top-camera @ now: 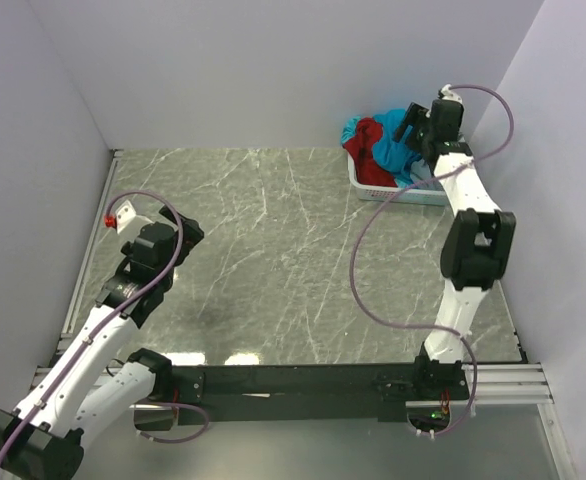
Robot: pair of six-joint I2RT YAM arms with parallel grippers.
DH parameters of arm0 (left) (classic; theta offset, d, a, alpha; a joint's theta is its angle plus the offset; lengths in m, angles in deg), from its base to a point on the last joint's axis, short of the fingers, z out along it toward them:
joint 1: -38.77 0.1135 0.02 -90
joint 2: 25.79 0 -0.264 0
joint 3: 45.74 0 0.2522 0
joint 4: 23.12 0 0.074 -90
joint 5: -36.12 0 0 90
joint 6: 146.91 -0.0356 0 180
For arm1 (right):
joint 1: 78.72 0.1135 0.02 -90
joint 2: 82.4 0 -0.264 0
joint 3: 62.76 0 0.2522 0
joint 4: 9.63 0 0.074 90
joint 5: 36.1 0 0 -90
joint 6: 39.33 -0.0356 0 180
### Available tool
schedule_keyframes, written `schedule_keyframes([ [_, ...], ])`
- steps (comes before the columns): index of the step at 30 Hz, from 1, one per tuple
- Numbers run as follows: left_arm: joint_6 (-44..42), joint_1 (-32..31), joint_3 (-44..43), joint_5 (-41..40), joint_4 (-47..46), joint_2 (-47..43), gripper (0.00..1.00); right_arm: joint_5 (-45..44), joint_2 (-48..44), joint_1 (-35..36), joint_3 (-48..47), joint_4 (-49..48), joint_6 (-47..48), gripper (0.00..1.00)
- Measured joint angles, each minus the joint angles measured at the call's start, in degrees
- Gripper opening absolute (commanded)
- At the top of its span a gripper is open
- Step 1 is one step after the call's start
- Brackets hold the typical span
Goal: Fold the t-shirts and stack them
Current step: Grab the tshirt from the pile, then move the tshirt to the center of the board
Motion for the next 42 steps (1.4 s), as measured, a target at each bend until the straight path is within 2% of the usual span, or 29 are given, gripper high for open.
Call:
schedule_keyframes([
  [1, -0.20, 0.00, 0.00, 0.00, -0.26, 0.33, 0.99, -0.35, 3.13, 0.04, -3.02, 0.98, 0.31, 0.84],
  [4, -0.44, 0.00, 0.04, -0.02, -1.25, 1.29, 0.99, -1.20, 11.26, 0.26, -11.82, 3.78, 1.11, 0.72],
  [5, -0.48, 0.00, 0.07, -0.02, -1.44, 1.53, 0.99, -1.22, 13.14, 0.31, -14.03, 4.31, 1.33, 0.59],
  [7, -0.81, 0.02, 0.09, -0.02, -1.99, 2.14, 0.99, -1.25, 17.00, 0.52, -18.53, 5.77, 1.84, 0.39],
  [8, -0.85, 0.00, 0.11, -0.04, -2.12, 2.40, 0.99, -1.49, 18.12, 0.66, -19.74, 6.23, 1.86, 0.25],
  [11, -0.87, 0.00, 0.13, -0.07, -2.25, 2.84, 0.99, -2.56, 18.67, 1.20, -20.48, 7.28, 1.95, 0.13],
  [14, -0.94, 0.02, 0.44, -0.02, -2.60, 2.80, 0.99, -4.98, 17.20, 1.99, -19.91, 7.32, 2.64, 0.11],
  [19, -1.05, 0.00, 0.59, 0.13, -2.84, 2.75, 0.99, -12.72, 8.63, 6.36, -17.75, 9.35, 7.19, 0.11],
  [24, -1.05, 0.02, 1.29, 0.46, -3.26, 1.53, 0.99, -18.21, -4.09, 15.13, -17.75, 7.52, 13.49, 0.11],
  [28, -1.05, 0.02, 1.86, 1.16, -3.45, 0.17, 0.99, -18.88, -14.29, 23.39, -18.64, 2.95, 17.99, 0.11],
  [34, -0.96, 0.02, 1.86, 1.92, -3.63, 0.04, 0.99, -10.32, -23.52, 27.39, -19.21, -0.31, 16.28, 0.11],
  [39, -0.44, 0.02, 1.86, 1.90, -2.54, -0.33, 0.99, 2.05, -29.14, 29.70, -9.81, -3.06, 10.16, 0.13],
  [41, -0.09, 0.02, 1.86, 1.77, -1.55, -0.94, 0.99, 6.51, -31.61, 30.45, -1.03, -5.70, 6.51, 0.23],
  [42, 0.20, 0.02, 1.86, 1.68, -1.09, -1.29, 0.99, 7.82, -33.07, 30.67, 4.83, -7.50, 4.35, 0.33],
])
